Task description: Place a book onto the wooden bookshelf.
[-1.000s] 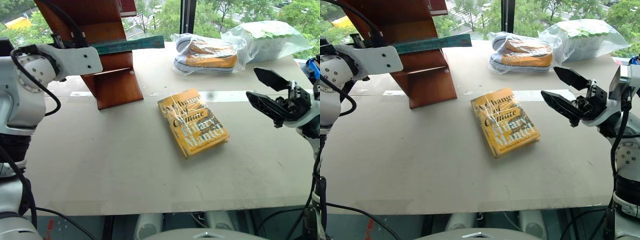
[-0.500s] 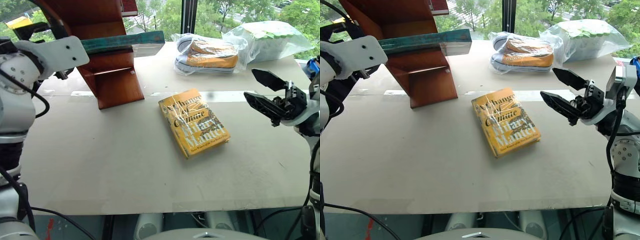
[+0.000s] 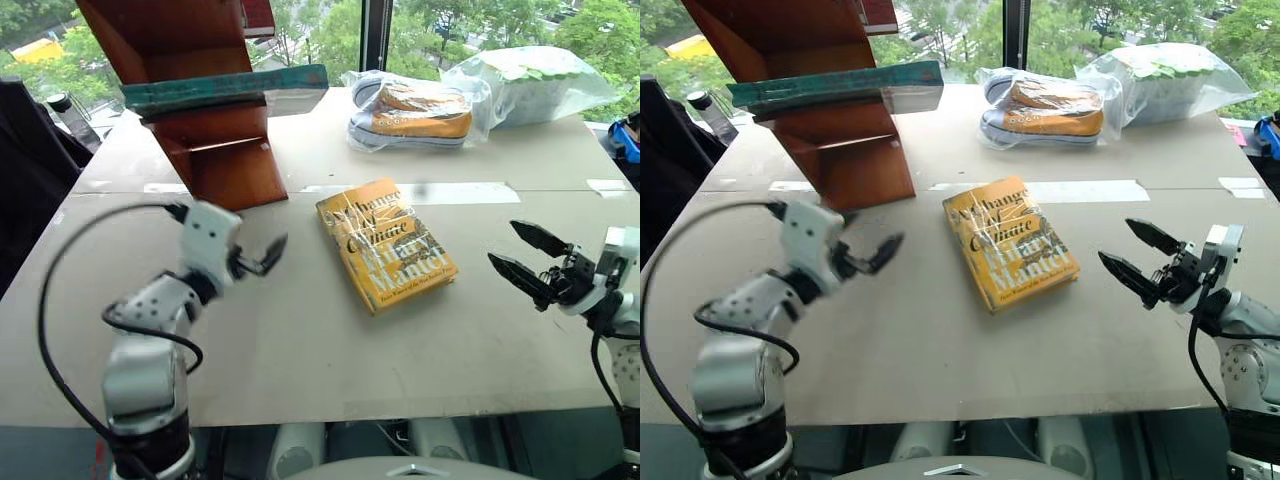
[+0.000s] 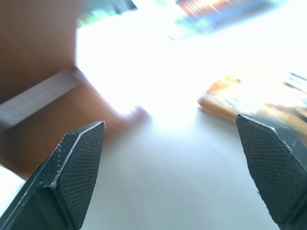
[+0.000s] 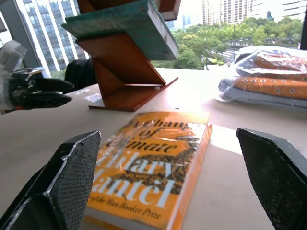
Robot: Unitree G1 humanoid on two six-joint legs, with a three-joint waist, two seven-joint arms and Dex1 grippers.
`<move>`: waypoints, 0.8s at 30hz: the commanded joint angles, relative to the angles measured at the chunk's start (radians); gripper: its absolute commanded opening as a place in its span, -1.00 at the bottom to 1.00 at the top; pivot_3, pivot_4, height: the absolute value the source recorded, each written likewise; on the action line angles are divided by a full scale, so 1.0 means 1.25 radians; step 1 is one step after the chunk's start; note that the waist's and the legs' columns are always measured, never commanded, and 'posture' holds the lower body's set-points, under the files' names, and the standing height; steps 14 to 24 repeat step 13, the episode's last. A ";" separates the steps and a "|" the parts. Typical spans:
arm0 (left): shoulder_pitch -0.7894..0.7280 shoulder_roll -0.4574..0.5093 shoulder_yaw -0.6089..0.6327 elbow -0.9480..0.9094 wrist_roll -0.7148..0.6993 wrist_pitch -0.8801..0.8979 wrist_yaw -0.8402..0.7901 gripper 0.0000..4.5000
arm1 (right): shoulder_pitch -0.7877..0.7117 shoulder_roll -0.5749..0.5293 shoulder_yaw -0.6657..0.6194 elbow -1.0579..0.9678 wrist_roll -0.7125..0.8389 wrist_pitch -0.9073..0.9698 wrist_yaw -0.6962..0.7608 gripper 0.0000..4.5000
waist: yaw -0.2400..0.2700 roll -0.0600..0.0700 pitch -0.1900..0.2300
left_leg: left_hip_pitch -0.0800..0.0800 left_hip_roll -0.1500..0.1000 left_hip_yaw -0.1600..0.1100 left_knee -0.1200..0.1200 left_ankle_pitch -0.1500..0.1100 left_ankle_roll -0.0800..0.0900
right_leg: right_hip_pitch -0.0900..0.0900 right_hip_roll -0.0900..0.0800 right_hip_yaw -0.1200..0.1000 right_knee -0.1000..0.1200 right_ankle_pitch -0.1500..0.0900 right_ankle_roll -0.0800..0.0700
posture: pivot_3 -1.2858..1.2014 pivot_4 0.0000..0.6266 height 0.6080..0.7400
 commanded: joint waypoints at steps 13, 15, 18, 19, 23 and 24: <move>0.208 0.030 -0.050 0.159 -0.085 -0.294 0.008 0.98 | 0.061 -0.001 0.025 0.167 -0.143 -0.207 0.060 1.00 | 0.008 0.004 -0.002 | 0.002 0.000 0.000 0.000 0.000 0.000 | 0.001 -0.001 0.001 -0.001 -0.003 -0.001 | 0.03 -0.52 0.28; 0.208 0.030 -0.050 0.159 -0.085 -0.294 0.008 0.98 | 0.061 -0.001 0.025 0.167 -0.143 -0.207 0.060 1.00 | 0.008 0.004 -0.002 | 0.002 0.000 0.000 0.000 0.000 0.000 | 0.001 -0.001 0.001 -0.001 -0.003 -0.001 | 0.03 -0.52 0.28; 0.208 0.030 -0.050 0.159 -0.085 -0.294 0.008 0.98 | 0.061 -0.001 0.025 0.167 -0.143 -0.207 0.060 1.00 | 0.008 0.004 -0.002 | 0.002 0.000 0.000 0.000 0.000 0.000 | 0.001 -0.001 0.001 -0.001 -0.003 -0.001 | 0.03 -0.52 0.28; 0.208 0.030 -0.050 0.159 -0.085 -0.294 0.008 0.98 | 0.061 -0.001 0.025 0.167 -0.143 -0.207 0.060 1.00 | 0.008 0.004 -0.002 | 0.002 0.000 0.000 0.000 0.000 0.000 | 0.001 -0.001 0.001 -0.001 -0.003 -0.001 | 0.03 -0.52 0.28; 0.208 0.030 -0.050 0.159 -0.085 -0.294 0.008 0.98 | 0.061 -0.001 0.025 0.167 -0.143 -0.207 0.060 1.00 | 0.008 0.004 -0.002 | 0.002 0.000 0.000 0.000 0.000 0.000 | 0.001 -0.001 0.001 -0.001 -0.003 -0.001 | 0.03 -0.52 0.28; 0.208 0.030 -0.050 0.159 -0.085 -0.294 0.008 0.98 | 0.061 -0.001 0.025 0.167 -0.143 -0.207 0.060 1.00 | 0.008 0.004 -0.002 | 0.002 0.000 0.000 0.000 0.000 0.000 | 0.001 -0.001 0.001 -0.001 -0.003 -0.001 | 0.03 -0.52 0.28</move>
